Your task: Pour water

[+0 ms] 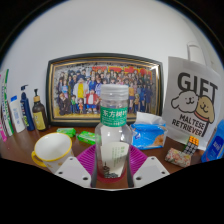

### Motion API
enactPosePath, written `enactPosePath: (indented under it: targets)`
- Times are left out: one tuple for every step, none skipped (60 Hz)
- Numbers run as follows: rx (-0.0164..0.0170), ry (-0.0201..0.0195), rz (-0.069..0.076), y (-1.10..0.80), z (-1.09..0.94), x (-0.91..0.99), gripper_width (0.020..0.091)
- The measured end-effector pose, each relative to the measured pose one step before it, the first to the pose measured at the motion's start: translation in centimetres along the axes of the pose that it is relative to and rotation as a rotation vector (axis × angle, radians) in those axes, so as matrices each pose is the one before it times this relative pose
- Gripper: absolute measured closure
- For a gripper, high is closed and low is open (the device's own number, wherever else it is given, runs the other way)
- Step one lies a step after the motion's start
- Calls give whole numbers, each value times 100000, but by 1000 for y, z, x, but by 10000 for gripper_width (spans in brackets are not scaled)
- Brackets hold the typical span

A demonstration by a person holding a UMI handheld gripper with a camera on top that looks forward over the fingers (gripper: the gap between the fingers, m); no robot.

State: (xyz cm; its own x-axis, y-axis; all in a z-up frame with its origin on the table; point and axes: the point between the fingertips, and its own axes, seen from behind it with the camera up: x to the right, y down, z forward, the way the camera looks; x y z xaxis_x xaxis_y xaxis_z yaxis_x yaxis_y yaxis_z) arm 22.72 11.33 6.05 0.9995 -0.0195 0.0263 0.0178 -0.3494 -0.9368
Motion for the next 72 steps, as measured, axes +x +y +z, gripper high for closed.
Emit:
enactPosePath:
  targets:
    - [794, -243, 558, -57, -119, -16, 677]
    - [-243, 78, 161, 96, -38, 50, 659]
    - [257, 3, 42, -83, -53, 4, 649]
    - [-12, -85, -121, 0, -9, -20, 637]
    - [-238, -116, -252, 25, 2, -36, 634]
    - [-149, -145, -348, -23, 21, -32, 632]
    - [-12, -99, -243, 91, 92, 31, 616]
    - [-334, -31, -83, -14, -15, -44, 610]
    - [-483, -28, 4, 34, -1, -21, 593]
    - [-560, 17, 109, 13, -18, 1, 582]
    - [-680, -80, 246, 36, 6, -2, 571]
    - [-860, -39, 289, 74, -30, 22, 558]
    - [-1361, 102, 432, 199, -90, 62, 542]
    - [-1578, -97, 510, 226, -42, 18, 502]
    - [-1758, -81, 551, 267, -113, 12, 446]
    - [-1649, 109, 628, 234, -147, 38, 371]
    - [-1488, 185, 599, 183, -203, 47, 298]
    - [-1206, 229, 522, 121, -257, 52, 238]
    - [-891, 286, 363, 53, -313, 56, 237]
    - [-762, 429, 307, 24, -380, 101, 266]
    - [-172, 801, 300, 12, -360, 142, 275]
    - [-440, 899, 325, -42, -480, 155, 273]
    - [-432, 931, 321, -59, -533, 147, 262]
    - [-397, 826, 267, -71, -586, 111, 242]
    - [-479, 656, 286, -62, -615, 69, 237]
    - [-470, 698, 406, -62, -664, 66, 238]
    - [-529, 392, 478, -46, -702, -30, 238]
    - [-659, 285, 593, -11, -756, -68, 245]
    - [-721, 338, 648, 9, -782, -41, 247]
    - [-834, 310, 709, 45, -823, -68, 246]
    - [-970, 285, 764, 49, -913, -99, 248]
    - [-1119, 172, 780, 63, -887, -184, 249]
    - [-938, 29, 706, 94, -901, -222, 248]
    - [-801, -76, 614, 77, -953, -246, 249]
    - [-609, -4, 591, 64, -970, -286, 250]
    - [-583, -7, 545, 82, -951, -256, 248]
    - [-648, 61, 393, 137, -982, -293, 248]
    - [-350, 117, 56, 206, -941, -308, 248]
    - [-540, 25, -22, 138, -980, -303, 247]
    - [-479, 209, -93, 157, -987, -291, 249]
    - [-507, 373, -26, 185, -987, -254, 248]
    - [-602, 486, 5, 221, -972, -264, 249]
    - [-544, 402, -122, 213, -954, -246, 249]
    - [-362, 298, -167, 189, -948, -310, 250]
    - [-261, 247, -171, 181, -942, -292, 252]
    - [-284, 291, -10, 214, -923, -288, 251]
    - [-791, 70, 60, 124, -929, -190, 248]
    - [-413, 302, -60, 233, -888, -306, 248]
    - [-77, 392, -201, 235, -837, -396, 249]
    - [-84, 66, -227, 185, -794, -319, 249]
    - [44, 57, -103, 168, -772, -299, 247]
    - [137, 114, -67, 150, -740, -301, 253]
    - [212, 162, -142, 138, -705, -288, 252]
    - [241, 242, -280, 141, -675, -207, 250]
    - [225, 301, -295, 147, -620, -183, 251]
    - [-257, -265, -287, 62, -547, 75, 250]
    - [266, 752, -15, 220, -638, -453, 251]
    - [223, 345, -168, 182, -526, -187, 250]
    - [180, 317, -201, 184, -480, -151, 248]
    - [30, 382, -174, 193, -447, -117, 249]
    - [25, 473, -104, 206, -436, -84, 252]
    - [110, 433, -130, 176, -410, -104, 253]
    - [179, 329, -245, 161, -386, -118, 253]
    - [-128, 93, -387, 119, -298, 54, 251]
    - [-22, 430, -356, 215, -380, -61, 251]
    - [-183, 536, -350, 218, -346, -37, 253]
    - [-175, 480, -314, 214, -324, -49, 253]
    - [-218, 208, -50, 134, -240, -146, 253]
    - [-242, -68, 134, 162, -273, -159, 251]
    - [-191, -217, 249, 143, -225, -137, 250]
    - [-42, -128, 161, 133, -231, -122, 249]
    - [104, 79, -93, 112, -211, -76, 249]
